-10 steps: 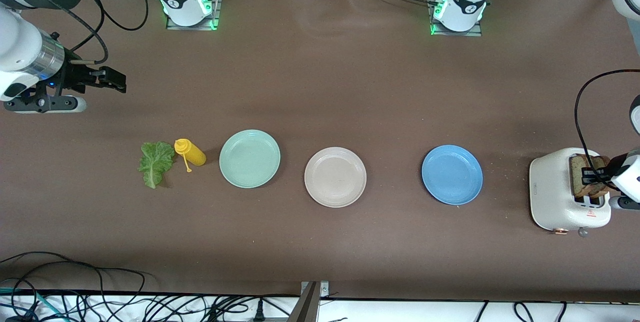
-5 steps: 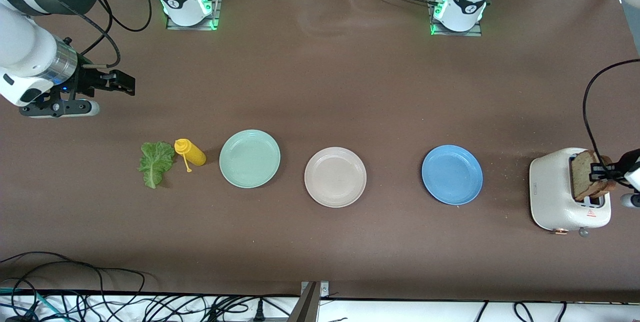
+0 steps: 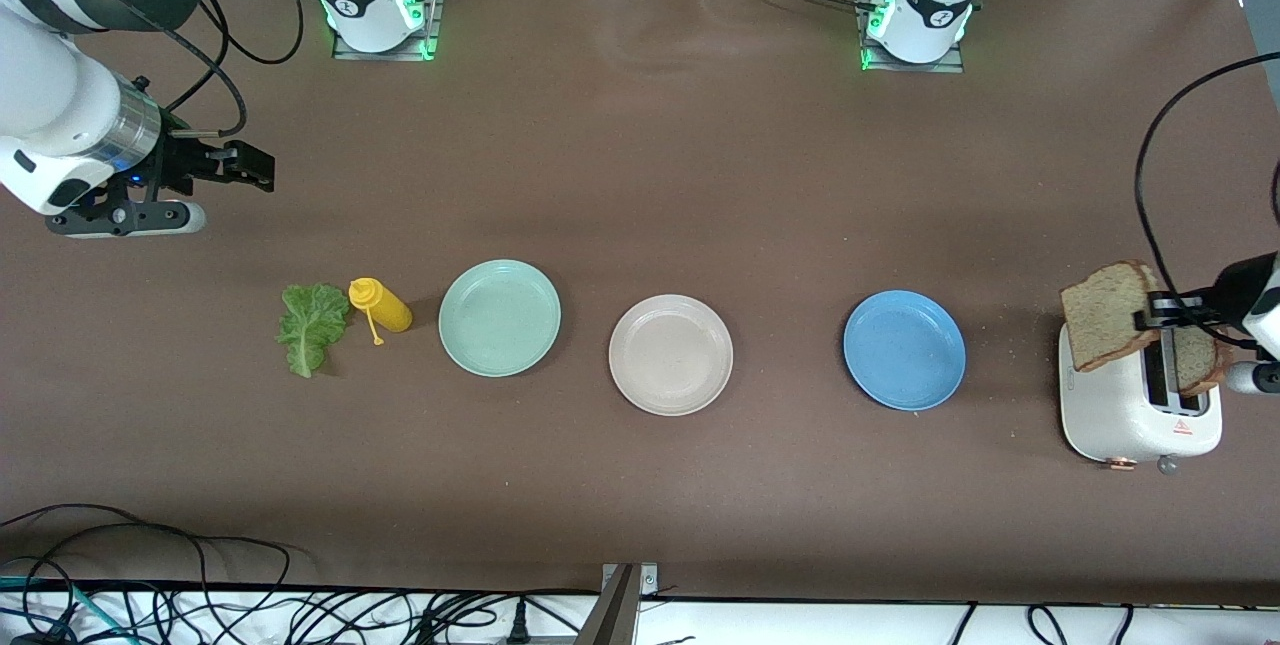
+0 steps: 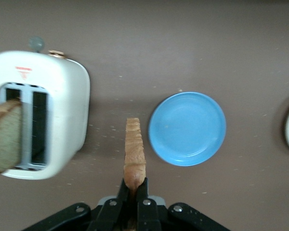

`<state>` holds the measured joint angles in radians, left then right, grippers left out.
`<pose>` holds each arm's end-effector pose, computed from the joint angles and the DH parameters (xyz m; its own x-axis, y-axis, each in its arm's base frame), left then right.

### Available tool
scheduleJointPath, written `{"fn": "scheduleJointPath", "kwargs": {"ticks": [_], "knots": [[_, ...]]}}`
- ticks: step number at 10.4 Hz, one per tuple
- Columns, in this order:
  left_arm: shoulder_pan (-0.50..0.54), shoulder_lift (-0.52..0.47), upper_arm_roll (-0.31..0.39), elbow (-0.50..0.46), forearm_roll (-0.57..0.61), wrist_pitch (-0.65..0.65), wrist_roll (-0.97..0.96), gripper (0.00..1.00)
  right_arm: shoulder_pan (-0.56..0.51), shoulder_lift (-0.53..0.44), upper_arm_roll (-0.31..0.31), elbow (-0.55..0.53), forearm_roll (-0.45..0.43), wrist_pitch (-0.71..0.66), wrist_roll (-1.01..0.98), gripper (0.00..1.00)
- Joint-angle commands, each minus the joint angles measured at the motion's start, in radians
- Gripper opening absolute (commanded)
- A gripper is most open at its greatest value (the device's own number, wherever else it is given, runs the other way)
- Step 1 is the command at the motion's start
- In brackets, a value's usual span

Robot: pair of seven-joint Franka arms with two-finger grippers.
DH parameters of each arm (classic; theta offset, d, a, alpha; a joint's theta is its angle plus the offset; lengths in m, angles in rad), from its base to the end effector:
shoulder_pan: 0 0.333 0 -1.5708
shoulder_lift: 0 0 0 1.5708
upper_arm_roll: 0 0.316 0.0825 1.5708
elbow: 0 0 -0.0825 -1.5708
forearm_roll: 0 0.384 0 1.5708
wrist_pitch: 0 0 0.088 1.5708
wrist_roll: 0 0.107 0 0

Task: Make sandwich on beige plate with both arms
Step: 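Carry the bread slice to the beige plate with the left gripper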

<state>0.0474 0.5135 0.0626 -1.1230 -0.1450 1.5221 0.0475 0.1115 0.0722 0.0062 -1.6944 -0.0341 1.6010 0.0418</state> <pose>0.6894 0.0489 0.5096 0.9929 0.0506 -0.1074 0.0633 -0.9909 0.1189 0.5635 0.0630 0.5285 0.9837 0.0754 -0.1633 0.0829 -0.9958 0.0398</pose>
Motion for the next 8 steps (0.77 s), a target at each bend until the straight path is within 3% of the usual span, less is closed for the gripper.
{"fn": "scheduleJointPath", "kwargs": {"ticks": [1, 4, 6, 8], "knots": [[-0.093, -0.004, 0.013, 0.008, -0.156, -0.02, -0.24, 0.0, 0.008, 0.001, -0.003, -0.001, 0.01, 0.019, -0.011, 1.0], [-0.252, 0.043, 0.016, -0.006, -0.332, 0.016, -0.487, 0.0, 0.01, 0.001, -0.005, 0.001, 0.008, 0.033, -0.007, 1.0], [-0.367, 0.092, 0.016, -0.015, -0.424, 0.212, -0.617, 0.0, 0.008, 0.0, -0.005, 0.008, 0.011, 0.036, -0.007, 1.0], [-0.466, 0.135, 0.014, -0.064, -0.462, 0.488, -0.739, 0.0, 0.008, -0.002, -0.006, 0.009, 0.01, 0.042, -0.002, 1.0]]}}
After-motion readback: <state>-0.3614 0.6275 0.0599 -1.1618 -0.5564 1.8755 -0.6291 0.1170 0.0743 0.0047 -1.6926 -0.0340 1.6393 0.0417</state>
